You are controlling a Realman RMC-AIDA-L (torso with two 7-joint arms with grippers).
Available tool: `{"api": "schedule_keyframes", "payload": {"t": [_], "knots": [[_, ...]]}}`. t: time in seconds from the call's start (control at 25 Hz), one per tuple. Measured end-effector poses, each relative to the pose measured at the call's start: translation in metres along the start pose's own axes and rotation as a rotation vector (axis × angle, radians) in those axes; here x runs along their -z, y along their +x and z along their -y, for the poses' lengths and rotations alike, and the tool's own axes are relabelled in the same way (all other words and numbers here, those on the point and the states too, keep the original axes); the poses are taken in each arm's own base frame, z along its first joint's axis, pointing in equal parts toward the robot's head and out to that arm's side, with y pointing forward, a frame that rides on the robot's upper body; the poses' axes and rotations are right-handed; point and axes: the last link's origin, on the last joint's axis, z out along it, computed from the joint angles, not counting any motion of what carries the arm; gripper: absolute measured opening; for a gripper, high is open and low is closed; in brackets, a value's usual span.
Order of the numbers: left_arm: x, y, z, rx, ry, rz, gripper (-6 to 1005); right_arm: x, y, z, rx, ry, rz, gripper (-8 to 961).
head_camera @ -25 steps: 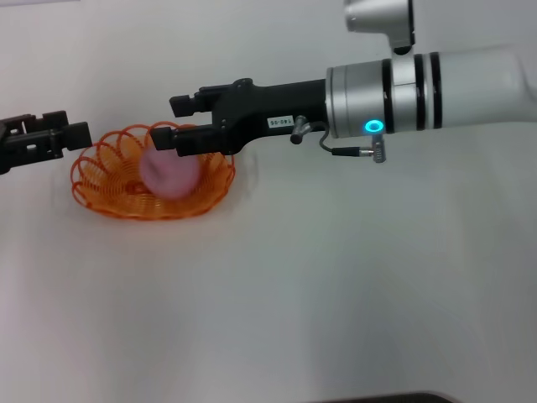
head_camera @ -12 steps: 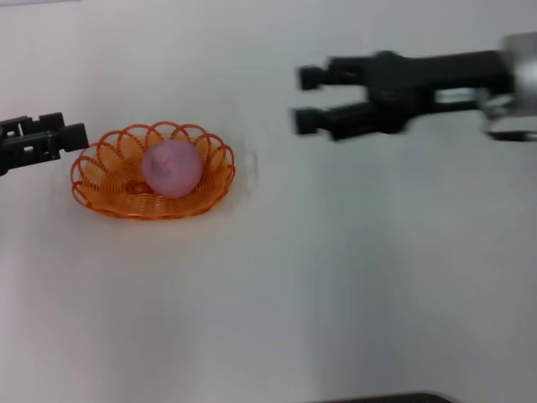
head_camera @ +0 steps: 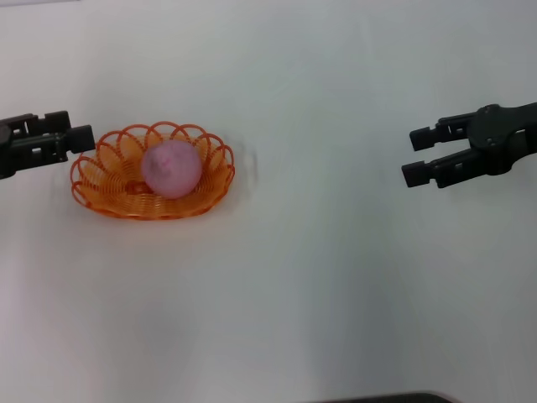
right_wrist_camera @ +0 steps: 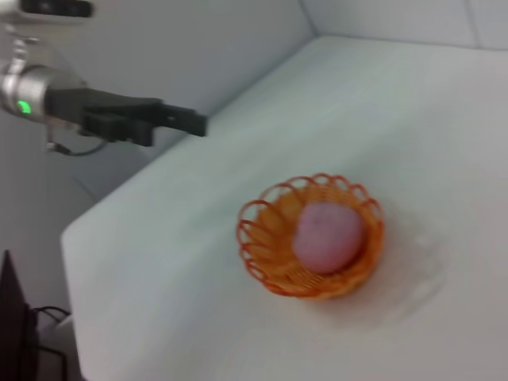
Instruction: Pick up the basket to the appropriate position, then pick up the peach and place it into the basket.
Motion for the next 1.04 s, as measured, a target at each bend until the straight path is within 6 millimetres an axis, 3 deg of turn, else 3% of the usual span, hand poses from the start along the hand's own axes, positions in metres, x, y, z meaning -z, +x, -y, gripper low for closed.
{"api": "schedule_keyframes", "payload": {"t": [1.04], "knots": [[-0.006,-0.014,-0.006,-0.075,-0.040,0.087,795,-0.008,-0.013,0.003,0.033,0.019,-0.014,947]]}}
